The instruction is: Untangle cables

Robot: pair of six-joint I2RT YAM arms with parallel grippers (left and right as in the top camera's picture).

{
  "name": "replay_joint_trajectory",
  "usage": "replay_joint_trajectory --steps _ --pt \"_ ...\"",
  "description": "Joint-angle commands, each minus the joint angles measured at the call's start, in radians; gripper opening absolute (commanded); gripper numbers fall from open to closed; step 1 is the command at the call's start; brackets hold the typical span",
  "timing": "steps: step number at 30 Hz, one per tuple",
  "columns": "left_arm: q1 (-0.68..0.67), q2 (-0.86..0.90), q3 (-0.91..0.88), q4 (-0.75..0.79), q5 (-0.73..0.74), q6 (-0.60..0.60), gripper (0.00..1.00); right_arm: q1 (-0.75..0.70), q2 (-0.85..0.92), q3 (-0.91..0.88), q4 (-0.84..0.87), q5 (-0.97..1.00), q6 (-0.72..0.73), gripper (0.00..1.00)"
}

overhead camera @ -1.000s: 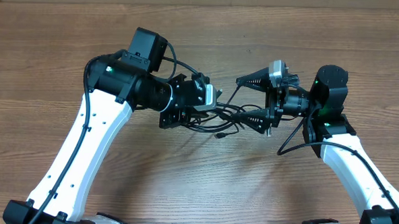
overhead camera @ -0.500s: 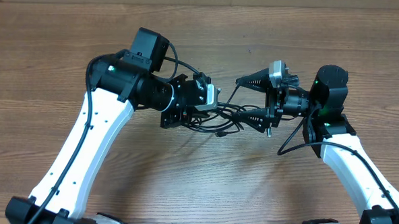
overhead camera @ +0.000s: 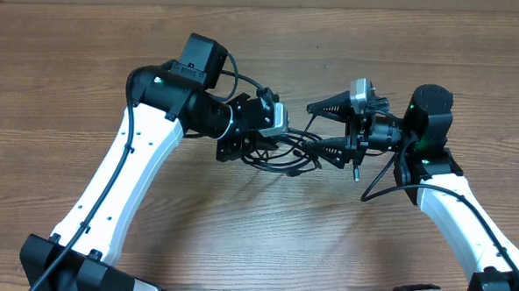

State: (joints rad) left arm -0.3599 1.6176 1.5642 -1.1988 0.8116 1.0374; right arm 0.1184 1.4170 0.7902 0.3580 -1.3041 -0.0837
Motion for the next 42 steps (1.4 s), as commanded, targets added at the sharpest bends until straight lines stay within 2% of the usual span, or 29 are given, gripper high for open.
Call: replay_joint_trajectory --steps 1,4,7,11,16,18,28,29,31,32,33,42 --pt "-0.007 -0.003 0.019 0.010 0.053 -0.029 0.04 0.001 0.004 0.008 0.004 0.001 -0.003 0.76" --pt "-0.008 -0.003 0.019 0.011 0.054 -0.029 0.04 0.001 0.004 0.008 0.004 0.001 -0.003 0.69" --pt "-0.008 -0.003 0.019 0.010 0.054 -0.029 0.05 0.001 0.004 0.008 0.005 0.002 -0.003 0.57" --pt "-0.008 -0.003 0.019 0.010 0.054 -0.029 0.04 0.001 0.004 0.008 0.004 0.001 -0.003 0.28" --pt "-0.008 -0.003 0.019 0.010 0.053 -0.029 0.04 0.001 0.004 0.008 0.005 0.002 -0.003 0.07" --pt "-0.008 -0.003 0.019 0.010 0.053 -0.029 0.04 0.001 0.004 0.008 0.005 0.003 -0.003 0.04" --pt "-0.008 -0.003 0.019 0.010 0.042 -0.029 0.06 0.001 0.004 0.008 0.005 0.005 -0.003 0.04" --pt "-0.008 -0.003 0.019 0.009 0.042 -0.029 0.12 0.001 0.004 0.008 0.004 0.005 -0.004 0.04" --pt "-0.008 -0.003 0.019 0.002 0.043 -0.029 0.34 0.001 0.004 0.008 0.005 0.005 -0.004 0.04" --pt "-0.008 -0.003 0.019 -0.002 0.043 -0.029 0.72 0.001 0.004 0.008 0.005 0.005 -0.003 0.04" --pt "-0.008 -0.003 0.019 -0.004 0.043 -0.029 1.00 0.001 0.004 0.008 0.005 0.005 -0.004 0.04" --pt "-0.008 -0.003 0.019 -0.009 0.041 -0.078 1.00 -0.001 0.004 0.008 0.005 0.061 -0.003 0.04"
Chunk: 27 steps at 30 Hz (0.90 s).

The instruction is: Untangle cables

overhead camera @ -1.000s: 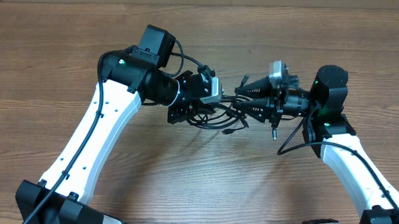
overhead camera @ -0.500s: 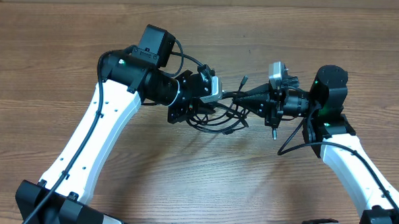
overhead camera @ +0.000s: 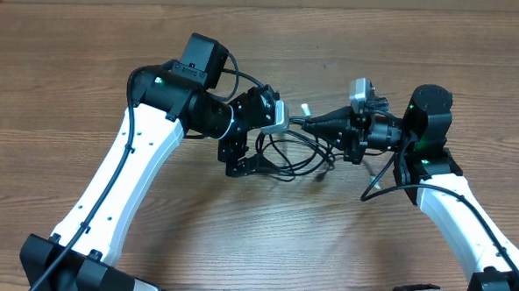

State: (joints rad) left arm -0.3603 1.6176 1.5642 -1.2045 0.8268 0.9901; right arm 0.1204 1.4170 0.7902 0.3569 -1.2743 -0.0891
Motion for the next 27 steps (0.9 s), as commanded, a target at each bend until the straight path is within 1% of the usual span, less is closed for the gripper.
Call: replay_joint_trajectory --steps 1,11,20,27 --pt "-0.006 -0.003 0.019 -0.005 0.026 -0.039 0.99 -0.004 0.004 0.008 0.005 0.044 0.002 0.04" --pt "-0.007 -0.003 0.019 -0.078 0.027 -0.056 1.00 -0.004 0.004 0.008 0.007 0.190 0.006 0.04" --pt "-0.007 -0.003 0.019 -0.154 0.026 -0.056 1.00 -0.005 0.003 0.009 0.042 0.193 0.016 0.04" --pt "-0.007 -0.003 0.019 -0.181 -0.008 -0.056 0.99 -0.037 0.003 0.009 0.204 0.185 0.179 0.04"
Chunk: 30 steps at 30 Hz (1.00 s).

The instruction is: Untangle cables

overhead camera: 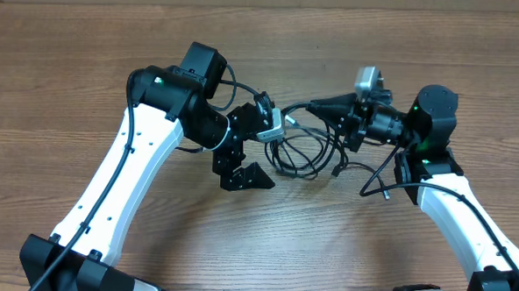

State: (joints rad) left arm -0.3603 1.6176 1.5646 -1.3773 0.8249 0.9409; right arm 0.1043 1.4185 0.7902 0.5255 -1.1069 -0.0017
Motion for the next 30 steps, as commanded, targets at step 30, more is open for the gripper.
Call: replay_joint_trajectory --steps 30 --pt "-0.006 -0.003 0.019 0.137 -0.137 -0.070 1.00 -0.165 0.001 0.009 0.278 -0.463 0.298 0.04"
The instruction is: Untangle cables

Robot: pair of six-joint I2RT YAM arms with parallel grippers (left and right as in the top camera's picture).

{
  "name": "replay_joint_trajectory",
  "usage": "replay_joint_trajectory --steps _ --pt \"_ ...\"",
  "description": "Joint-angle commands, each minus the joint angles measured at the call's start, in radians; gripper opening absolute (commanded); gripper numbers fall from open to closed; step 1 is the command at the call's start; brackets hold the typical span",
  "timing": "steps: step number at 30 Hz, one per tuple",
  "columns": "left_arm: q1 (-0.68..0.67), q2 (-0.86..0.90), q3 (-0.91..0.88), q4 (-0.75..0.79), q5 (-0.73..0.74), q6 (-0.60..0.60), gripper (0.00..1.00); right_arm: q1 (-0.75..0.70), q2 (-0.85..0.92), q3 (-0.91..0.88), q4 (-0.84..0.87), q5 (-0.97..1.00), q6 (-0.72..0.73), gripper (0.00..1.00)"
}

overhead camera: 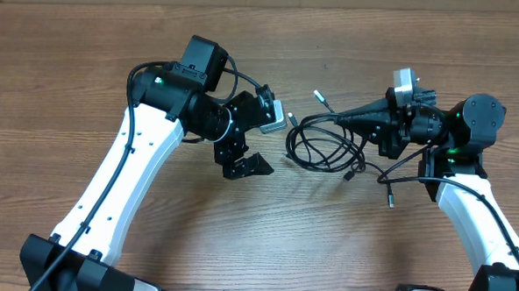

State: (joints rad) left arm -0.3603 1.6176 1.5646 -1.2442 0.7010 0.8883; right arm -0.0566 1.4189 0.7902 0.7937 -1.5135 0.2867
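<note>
A bundle of thin black cables (325,150) lies looped on the wood table, between the two arms. Loose plug ends stick out at the top (319,95), at the bottom (350,176) and to the lower right (389,201). My right gripper (341,120) points left, its fingers closed to a point on a strand at the bundle's upper right. To the left of the bundle, my left gripper (262,135) is spread open with nothing between its fingers. A small gap separates it from the cables.
Bare wooden tabletop (264,242) surrounds the cables. Each arm's own black lead (236,74) loops near its wrist. The white arm links run down to the bases at the frame's lower edge.
My right gripper has moved right and slightly down, still holding a strand. The cable bundle has shifted right with it, away from the left gripper. The left gripper stays open, a little higher.
At first the right gripper was open around the tangle and the left gripper was at its left side. Then the right gripper was shut on a strand. The left gripper then stood open below the cables. Now the bundle lies farther right, clear of the left gripper.
</note>
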Motion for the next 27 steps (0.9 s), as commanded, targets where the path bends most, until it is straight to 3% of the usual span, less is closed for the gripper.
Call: replay_joint_trajectory --steps 1,8,18,27 --pt "-0.006 -0.003 0.019 0.004 -0.014 -0.018 1.00 -0.004 0.001 0.009 0.010 -0.056 0.010 0.04" --pt "-0.006 -0.003 0.019 0.064 -0.018 -0.018 1.00 0.003 0.001 0.009 0.010 -0.056 0.009 0.04" --pt "0.001 -0.001 0.019 0.311 -0.062 -0.106 1.00 0.003 0.001 0.009 0.010 -0.056 0.009 0.04" --pt "0.000 0.080 0.019 0.355 -0.047 -0.209 1.00 0.003 0.001 0.009 0.010 -0.056 0.009 0.04"
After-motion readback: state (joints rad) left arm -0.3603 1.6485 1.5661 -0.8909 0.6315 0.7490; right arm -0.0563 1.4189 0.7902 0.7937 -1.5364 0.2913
